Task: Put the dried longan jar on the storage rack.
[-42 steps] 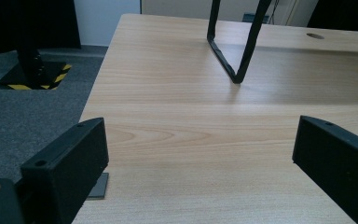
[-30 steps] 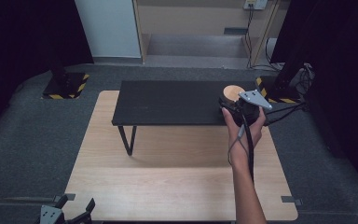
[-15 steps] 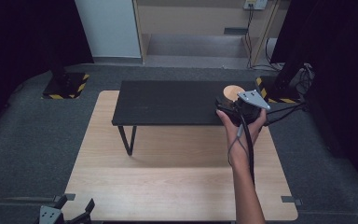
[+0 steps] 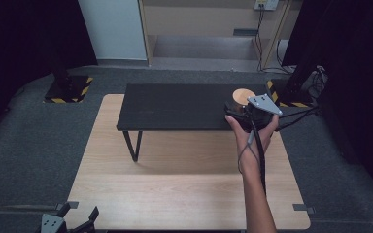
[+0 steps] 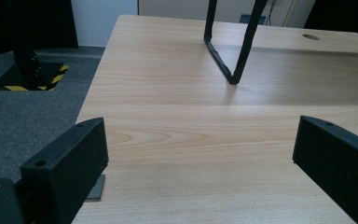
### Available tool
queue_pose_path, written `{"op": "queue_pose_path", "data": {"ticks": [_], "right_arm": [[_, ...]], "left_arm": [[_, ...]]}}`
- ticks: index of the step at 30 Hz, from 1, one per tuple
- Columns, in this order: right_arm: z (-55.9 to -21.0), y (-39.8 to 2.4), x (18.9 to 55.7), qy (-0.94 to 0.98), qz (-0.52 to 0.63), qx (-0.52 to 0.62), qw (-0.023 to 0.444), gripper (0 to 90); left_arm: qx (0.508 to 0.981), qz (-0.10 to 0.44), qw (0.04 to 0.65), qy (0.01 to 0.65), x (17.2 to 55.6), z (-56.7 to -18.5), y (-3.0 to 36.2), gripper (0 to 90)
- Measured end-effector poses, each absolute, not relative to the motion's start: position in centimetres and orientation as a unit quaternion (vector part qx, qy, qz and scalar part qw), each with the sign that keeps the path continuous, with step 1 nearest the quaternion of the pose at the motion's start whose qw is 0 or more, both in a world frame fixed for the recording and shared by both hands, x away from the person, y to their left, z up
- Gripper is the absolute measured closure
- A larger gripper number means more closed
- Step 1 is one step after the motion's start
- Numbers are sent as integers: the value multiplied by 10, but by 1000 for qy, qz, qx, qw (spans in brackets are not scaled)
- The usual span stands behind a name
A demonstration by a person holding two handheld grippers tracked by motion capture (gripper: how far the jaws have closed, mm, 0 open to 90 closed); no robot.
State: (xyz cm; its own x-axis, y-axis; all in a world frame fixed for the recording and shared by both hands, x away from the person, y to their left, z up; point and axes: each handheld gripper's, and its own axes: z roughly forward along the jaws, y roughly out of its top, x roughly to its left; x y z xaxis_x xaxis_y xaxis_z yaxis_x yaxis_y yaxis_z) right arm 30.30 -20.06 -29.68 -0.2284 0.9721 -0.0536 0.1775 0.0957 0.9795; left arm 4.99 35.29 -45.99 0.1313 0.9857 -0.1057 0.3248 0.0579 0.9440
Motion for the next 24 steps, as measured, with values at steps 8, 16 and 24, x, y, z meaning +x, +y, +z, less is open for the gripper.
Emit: {"op": "queue_pose_path", "data": {"ticks": [8,16,24], "right_arm": [[-297,-201,300,621,481,467,407,6],[-298,-201,295,622,479,464,411,6],[-298,-201,290,625,479,461,410,6]], "left_arm": [[587,354,469,557,48,-460,353,19],[586,355,470,557,47,-459,353,19],[587,353,471,556,46,-459,353,19]]}}
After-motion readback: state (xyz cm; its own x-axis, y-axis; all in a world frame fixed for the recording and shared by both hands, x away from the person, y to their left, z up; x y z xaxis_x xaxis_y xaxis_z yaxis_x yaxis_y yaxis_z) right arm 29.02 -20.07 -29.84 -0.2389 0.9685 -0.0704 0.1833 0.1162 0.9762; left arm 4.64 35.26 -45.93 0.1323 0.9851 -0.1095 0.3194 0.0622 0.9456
